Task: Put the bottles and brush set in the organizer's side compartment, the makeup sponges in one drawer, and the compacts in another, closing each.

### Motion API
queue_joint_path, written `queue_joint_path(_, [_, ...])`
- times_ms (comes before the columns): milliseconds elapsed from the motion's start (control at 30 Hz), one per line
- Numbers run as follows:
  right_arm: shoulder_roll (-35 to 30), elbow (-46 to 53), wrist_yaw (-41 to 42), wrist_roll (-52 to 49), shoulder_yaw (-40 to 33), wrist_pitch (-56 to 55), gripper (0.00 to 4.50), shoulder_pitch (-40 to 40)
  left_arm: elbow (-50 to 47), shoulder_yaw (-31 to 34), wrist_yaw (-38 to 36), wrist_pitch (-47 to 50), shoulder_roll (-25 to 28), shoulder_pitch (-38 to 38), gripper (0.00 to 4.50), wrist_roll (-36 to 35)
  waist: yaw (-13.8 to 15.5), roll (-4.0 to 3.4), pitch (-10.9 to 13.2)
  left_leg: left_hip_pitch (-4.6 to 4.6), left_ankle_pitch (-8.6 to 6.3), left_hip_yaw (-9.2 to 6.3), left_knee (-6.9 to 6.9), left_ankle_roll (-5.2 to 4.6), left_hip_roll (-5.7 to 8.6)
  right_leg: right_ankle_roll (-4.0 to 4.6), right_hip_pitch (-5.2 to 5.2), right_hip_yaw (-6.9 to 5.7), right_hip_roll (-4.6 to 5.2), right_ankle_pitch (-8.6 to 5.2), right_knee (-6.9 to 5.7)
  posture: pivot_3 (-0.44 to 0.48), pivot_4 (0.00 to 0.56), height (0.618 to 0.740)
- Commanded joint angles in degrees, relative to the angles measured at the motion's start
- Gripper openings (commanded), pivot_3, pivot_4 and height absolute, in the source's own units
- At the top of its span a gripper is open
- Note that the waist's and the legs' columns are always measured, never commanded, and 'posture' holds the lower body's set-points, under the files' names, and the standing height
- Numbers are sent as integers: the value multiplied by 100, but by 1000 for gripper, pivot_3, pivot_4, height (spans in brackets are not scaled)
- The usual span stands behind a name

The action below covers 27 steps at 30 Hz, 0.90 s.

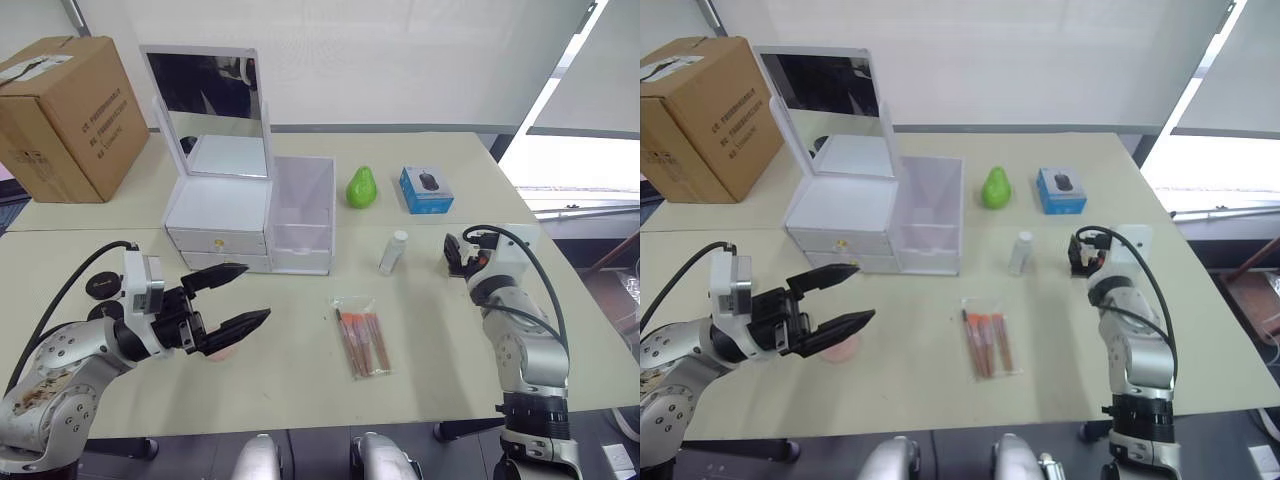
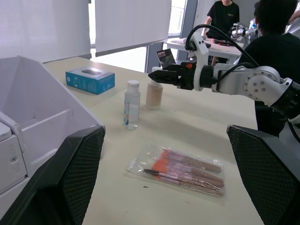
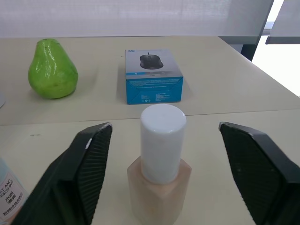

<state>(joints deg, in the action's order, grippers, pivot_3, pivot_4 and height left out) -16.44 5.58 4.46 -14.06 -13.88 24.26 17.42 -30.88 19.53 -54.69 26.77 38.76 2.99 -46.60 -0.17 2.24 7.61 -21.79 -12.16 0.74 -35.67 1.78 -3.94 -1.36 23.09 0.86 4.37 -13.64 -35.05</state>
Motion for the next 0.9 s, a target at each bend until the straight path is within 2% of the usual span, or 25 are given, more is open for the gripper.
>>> queue_joint_path(33, [11,69,5,38,-22,-153,2598,106,-189,13,36,-146,4,5,4500,-11,0,0,0,0,0,0,0,0,0,0,0,0,0,0,0,0,150,728])
queue_joint_path(200, [35,52,29,64,-19,-188,943,129,-226,-120,-22,-363,-110,223,4500,113,-9,-3,-1,0,-1,1,0,-1,0,0,0,1,0,0,2,0,150,728])
queue_joint_path(600, [34,525,279,-152,-37,-222,913,240,148,-289,-25,-678,-165,593,4500,572,-18,-14,2,-4,-2,1,-2,-3,0,0,4,1,1,-1,2,0,150,728])
queue_joint_path(767, [-137,1019,509,-439,-39,73,913,658,284,-261,-94,-1009,-275,640,4500,730,-53,-27,8,-7,-2,1,-2,-3,-1,0,7,2,0,-1,2,0,150,728])
queue_joint_path(900, [-327,1291,607,-719,-38,469,913,1334,325,-242,-87,-1116,-287,723,4500,753,-50,-27,7,-7,-2,1,-1,-4,-1,0,7,1,0,-1,2,0,150,728])
